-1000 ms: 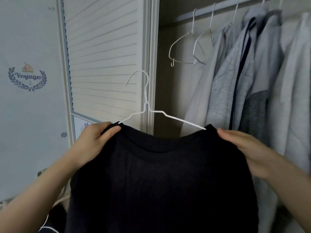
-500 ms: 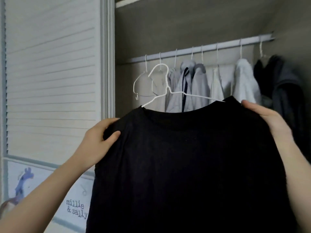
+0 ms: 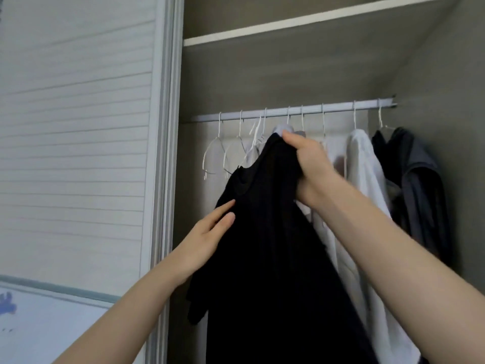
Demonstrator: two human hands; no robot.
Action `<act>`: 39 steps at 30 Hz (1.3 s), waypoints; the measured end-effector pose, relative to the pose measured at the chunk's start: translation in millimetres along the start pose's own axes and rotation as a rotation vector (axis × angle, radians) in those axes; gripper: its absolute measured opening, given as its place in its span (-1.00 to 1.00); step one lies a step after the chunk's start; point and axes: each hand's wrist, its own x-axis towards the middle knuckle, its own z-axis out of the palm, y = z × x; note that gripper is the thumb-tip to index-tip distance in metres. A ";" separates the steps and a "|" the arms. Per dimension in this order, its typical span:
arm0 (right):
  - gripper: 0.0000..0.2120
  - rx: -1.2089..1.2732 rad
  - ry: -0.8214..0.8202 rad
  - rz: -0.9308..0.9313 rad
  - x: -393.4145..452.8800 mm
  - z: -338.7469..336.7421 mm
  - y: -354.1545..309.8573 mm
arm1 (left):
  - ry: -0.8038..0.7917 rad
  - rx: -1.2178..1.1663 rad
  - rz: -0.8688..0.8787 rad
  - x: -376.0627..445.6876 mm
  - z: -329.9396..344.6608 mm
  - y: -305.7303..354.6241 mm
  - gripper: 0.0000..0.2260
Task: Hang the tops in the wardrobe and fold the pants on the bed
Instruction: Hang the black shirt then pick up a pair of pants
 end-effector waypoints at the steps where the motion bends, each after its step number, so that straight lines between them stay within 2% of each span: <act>1: -0.81 -0.009 0.010 -0.010 8.3 15.8 7.2 | -0.027 -0.088 0.002 -2.0 -0.7 6.4 -0.46; 3: -0.71 -0.092 0.035 -0.021 26.6 41.5 21.1 | -0.082 -0.230 0.001 -4.7 -0.4 16.6 -0.41; 4: -0.74 -0.177 0.058 -0.034 35.7 51.8 27.4 | -0.091 -0.237 0.007 -5.1 1.3 20.7 -0.39; 6: -0.82 -0.329 0.117 -0.078 53.7 70.3 38.1 | -0.071 -0.128 0.045 -4.5 4.7 24.3 -0.32; 9: -0.79 -0.477 0.143 -0.164 71.9 82.5 45.9 | 0.020 0.169 0.067 -1.6 11.0 14.9 -0.19; 11: -0.69 -0.532 0.140 -0.196 84.6 85.7 48.4 | 0.147 0.294 0.025 4.9 7.5 3.7 -0.27; 13: -0.70 -0.574 0.142 -0.242 100.5 86.9 49.8 | 0.216 0.352 -0.023 15.6 1.3 -8.7 -0.41; 15: -0.77 -0.701 0.168 -0.300 118.8 84.8 50.8 | 0.222 0.386 -0.052 28.4 -3.9 -18.7 -0.50; 20: -0.69 -0.961 0.290 -0.347 163.2 74.1 57.6 | 0.257 0.428 -0.007 64.3 -4.5 -45.7 -0.66; 25: -0.66 -1.083 0.282 -0.388 209.0 73.3 62.8 | 0.307 0.403 0.019 104.6 -3.2 -68.0 -0.71; 29: -0.57 -1.177 0.377 -0.336 236.3 73.6 72.6 | 0.279 0.369 0.005 119.4 0.9 -84.0 -0.72; 36: -0.48 -1.601 0.311 -0.214 249.1 61.5 84.6 | 0.211 0.379 -0.019 124.3 5.5 -106.7 -0.67; 39: -0.52 -1.862 0.283 -0.277 242.2 57.2 87.6 | 0.195 0.367 -0.028 116.6 7.9 -109.6 -0.69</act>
